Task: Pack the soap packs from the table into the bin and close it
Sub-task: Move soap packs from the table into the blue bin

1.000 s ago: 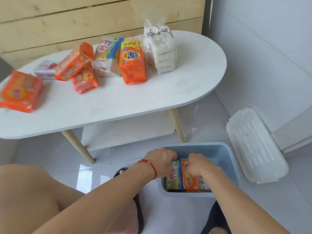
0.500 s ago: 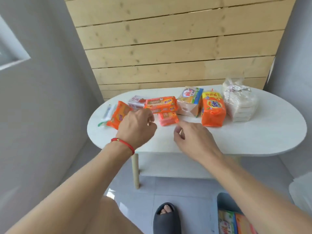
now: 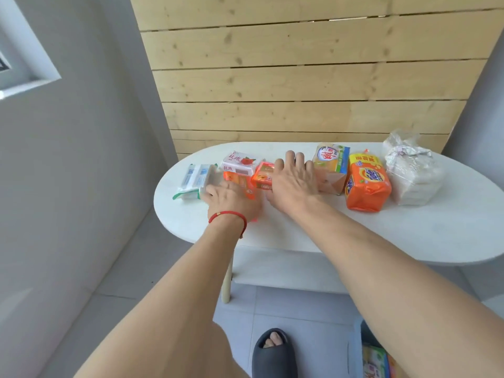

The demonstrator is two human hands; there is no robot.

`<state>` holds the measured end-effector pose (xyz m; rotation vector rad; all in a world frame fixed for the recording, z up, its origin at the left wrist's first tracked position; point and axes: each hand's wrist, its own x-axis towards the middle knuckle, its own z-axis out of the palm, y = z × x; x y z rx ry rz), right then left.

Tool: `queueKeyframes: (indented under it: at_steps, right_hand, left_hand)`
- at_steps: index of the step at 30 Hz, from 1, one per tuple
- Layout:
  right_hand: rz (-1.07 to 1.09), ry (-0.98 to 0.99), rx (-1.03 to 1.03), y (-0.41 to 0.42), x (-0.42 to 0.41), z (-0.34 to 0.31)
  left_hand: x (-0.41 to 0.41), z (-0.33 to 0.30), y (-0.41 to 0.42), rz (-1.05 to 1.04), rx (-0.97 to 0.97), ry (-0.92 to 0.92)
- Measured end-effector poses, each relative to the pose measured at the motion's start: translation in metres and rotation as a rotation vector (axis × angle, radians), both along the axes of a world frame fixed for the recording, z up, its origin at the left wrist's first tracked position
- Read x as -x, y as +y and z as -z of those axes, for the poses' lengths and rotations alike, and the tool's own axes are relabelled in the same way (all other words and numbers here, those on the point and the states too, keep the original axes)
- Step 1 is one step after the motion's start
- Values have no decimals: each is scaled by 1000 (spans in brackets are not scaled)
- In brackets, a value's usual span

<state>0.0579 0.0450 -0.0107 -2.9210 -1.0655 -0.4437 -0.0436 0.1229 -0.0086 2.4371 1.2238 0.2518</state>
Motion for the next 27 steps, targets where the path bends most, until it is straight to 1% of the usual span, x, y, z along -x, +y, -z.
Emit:
queueKeyframes:
  at_steps: [3,8,10,13,17,20,21,23,25,27]
  right_hand:
    - [122,103,59,0,5,0]
    - [167,200,121,-8,18,-4]
    - [178,269,133,-22,19,-3]
    - [139,335,125,-52,18,0]
    - [114,408,5,-95,19,-5]
    - [135,395,-75,-115,20,-7]
    - [131,391,-107,-122,20,-6]
    - [131,357,-246,-136,20,-3]
    - [162,280,-380,-149,20,-3]
    - [208,262,-472,-165,17,-5]
  left_hand:
    - [2,0,-7,32,131,66]
    - [10,-7,-15,127,90,101]
    - [16,-11,-17,148,92,122]
    - [22,-14,-24,181,80,161]
    - [16,-12,-41,210,32,210]
    - [8,-12,-52,229,9,232]
    - [6,-12,-57,234,32,231]
    - [1,-14,-69,238,92,224]
    - [-3,-16,-80,254,140,208]
    - [-6,-21,-89,248,209,153]
